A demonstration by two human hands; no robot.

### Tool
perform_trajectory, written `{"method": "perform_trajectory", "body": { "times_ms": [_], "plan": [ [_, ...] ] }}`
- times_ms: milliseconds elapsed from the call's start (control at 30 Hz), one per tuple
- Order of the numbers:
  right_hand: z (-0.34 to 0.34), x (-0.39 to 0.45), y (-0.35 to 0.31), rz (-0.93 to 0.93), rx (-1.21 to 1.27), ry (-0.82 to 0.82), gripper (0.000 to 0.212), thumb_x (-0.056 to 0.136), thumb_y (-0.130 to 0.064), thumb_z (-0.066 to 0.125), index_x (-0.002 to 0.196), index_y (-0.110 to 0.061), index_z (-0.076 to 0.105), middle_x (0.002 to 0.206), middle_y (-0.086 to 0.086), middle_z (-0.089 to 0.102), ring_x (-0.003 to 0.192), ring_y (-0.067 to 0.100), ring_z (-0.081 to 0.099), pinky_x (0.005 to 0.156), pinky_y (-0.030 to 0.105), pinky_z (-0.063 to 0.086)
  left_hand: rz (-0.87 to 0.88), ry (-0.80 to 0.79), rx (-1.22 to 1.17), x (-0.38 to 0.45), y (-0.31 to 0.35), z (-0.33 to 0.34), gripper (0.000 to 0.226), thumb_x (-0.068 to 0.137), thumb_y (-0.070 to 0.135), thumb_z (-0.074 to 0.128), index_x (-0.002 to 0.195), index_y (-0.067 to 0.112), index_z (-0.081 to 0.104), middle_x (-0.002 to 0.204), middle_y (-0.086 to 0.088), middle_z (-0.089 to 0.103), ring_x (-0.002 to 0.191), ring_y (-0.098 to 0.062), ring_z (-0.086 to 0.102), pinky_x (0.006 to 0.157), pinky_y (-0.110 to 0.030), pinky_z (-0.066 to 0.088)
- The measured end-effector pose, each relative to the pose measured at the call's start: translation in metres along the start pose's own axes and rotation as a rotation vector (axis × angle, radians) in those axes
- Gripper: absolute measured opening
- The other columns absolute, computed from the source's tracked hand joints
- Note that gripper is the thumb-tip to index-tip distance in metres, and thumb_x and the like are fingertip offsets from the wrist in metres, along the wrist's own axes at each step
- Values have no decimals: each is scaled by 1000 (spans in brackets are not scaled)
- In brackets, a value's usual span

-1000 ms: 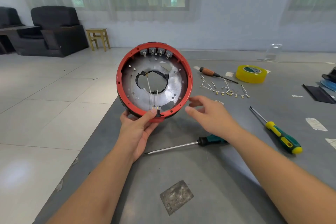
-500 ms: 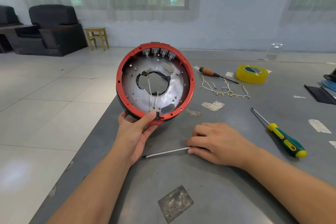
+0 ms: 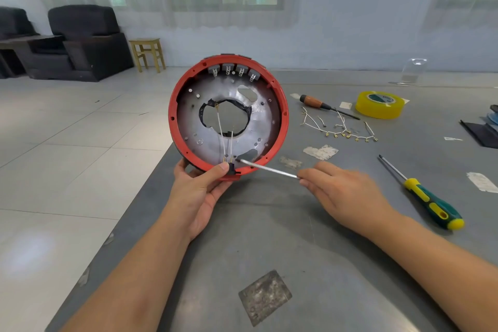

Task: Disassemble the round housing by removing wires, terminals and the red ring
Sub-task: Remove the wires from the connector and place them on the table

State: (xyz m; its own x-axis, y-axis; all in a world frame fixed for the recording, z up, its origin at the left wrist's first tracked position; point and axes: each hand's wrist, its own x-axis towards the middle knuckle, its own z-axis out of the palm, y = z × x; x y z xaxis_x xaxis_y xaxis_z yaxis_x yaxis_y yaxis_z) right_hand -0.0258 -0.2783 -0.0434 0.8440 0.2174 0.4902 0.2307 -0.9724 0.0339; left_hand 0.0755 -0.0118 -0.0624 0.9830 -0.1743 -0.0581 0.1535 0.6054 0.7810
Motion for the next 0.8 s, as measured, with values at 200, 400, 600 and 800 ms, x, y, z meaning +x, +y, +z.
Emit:
{"method": "perform_trajectory", "body": {
  "times_ms": [200, 400, 600, 800],
  "plan": [
    [-7, 7, 7, 27, -88, -163, 54, 102, -53, 13, 137, -39, 51, 103, -6, 61, 78, 34, 63, 61, 44, 54, 7, -36, 29, 2, -2, -3, 84, 82, -18, 72, 148, 21, 38, 135, -22, 64, 113, -38, 72, 87, -49, 62],
    [-16, 10, 10, -54, -111, -130, 51, 103, -52, 23, 132, -38, 62, 97, -2, 63, 70, 36, 63, 55, 42, 53, 15, -59, 80, 0, -3, 0, 81, 83, -19, 69, 148, 21, 41, 139, -17, 63, 116, -33, 72, 91, -48, 62],
    [-20, 13, 9, -148, -93, 77, 28, 105, -31, 51, 115, -26, 76, 82, 3, 66, 64, 35, 63, 46, 37, 49, 12, -73, 91, -3, -2, 2, 85, 83, -20, 69, 150, 23, 41, 142, -15, 62, 118, -32, 71, 92, -48, 61],
    [-24, 15, 10, -185, -94, 85, 22, 97, -22, 67, 117, -24, 77, 79, 5, 67, 67, 36, 64, 50, 36, 47, 17, -83, 113, -4, -2, 3, 84, 84, -21, 68, 151, 22, 42, 143, -12, 61, 120, -31, 70, 93, -48, 61]
  ]
}}
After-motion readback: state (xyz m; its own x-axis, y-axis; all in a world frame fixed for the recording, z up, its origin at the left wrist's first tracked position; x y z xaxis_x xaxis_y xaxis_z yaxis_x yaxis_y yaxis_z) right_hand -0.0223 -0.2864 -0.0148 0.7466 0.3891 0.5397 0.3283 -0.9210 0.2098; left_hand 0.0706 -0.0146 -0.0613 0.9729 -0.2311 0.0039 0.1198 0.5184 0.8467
